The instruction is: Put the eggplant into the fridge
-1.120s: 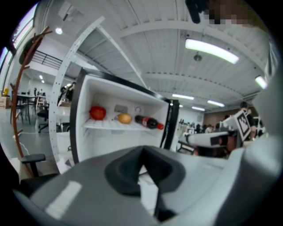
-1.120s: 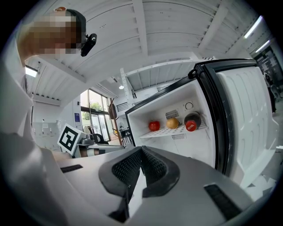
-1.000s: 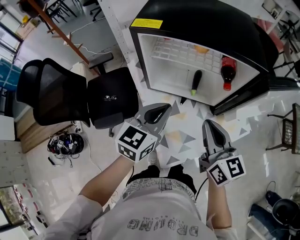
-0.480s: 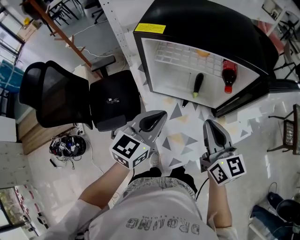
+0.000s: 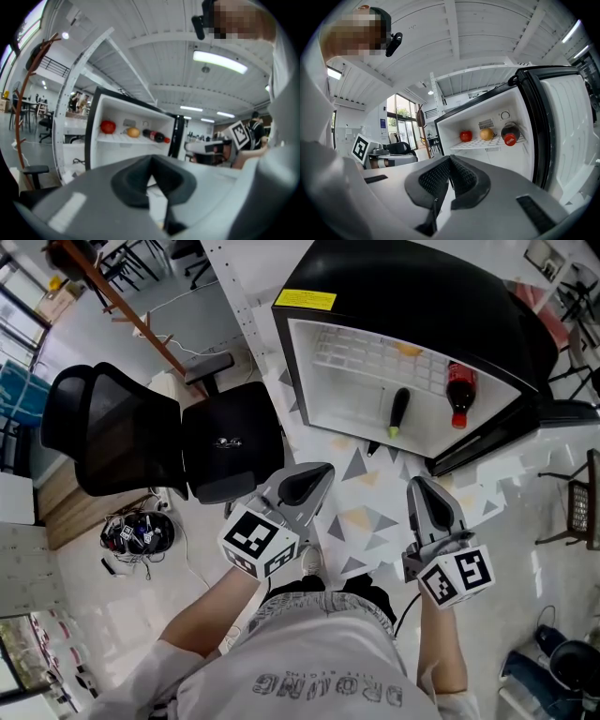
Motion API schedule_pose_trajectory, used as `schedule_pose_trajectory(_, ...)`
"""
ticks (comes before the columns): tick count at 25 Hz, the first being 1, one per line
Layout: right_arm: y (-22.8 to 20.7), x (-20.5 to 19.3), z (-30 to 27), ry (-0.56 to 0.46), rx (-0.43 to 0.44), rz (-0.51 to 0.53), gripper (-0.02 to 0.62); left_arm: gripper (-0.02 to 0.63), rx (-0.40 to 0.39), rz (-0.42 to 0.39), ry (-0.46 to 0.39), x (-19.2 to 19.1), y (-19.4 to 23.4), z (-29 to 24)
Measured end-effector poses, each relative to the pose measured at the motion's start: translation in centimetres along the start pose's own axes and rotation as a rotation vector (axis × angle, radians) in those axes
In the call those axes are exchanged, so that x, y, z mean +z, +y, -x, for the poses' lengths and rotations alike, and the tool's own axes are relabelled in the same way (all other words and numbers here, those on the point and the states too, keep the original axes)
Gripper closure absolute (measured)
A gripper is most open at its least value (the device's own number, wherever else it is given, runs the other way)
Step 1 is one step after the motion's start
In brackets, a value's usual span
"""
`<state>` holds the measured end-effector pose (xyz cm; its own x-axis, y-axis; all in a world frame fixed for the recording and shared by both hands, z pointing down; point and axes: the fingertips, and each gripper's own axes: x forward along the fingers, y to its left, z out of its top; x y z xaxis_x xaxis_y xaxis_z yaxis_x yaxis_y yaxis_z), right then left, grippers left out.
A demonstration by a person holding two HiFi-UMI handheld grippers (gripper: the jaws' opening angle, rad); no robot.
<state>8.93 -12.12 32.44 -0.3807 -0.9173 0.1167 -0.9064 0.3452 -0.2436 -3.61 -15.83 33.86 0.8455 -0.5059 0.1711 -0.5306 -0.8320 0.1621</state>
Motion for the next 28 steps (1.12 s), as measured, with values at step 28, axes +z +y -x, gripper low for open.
schedule_pose_trajectory(28, -0.6, -0.64, 0.17, 0.025, -0.002, 0.005, 0.594, 0.6, 0.017, -0.006, -0.009, 0.65, -0.04, -0.84)
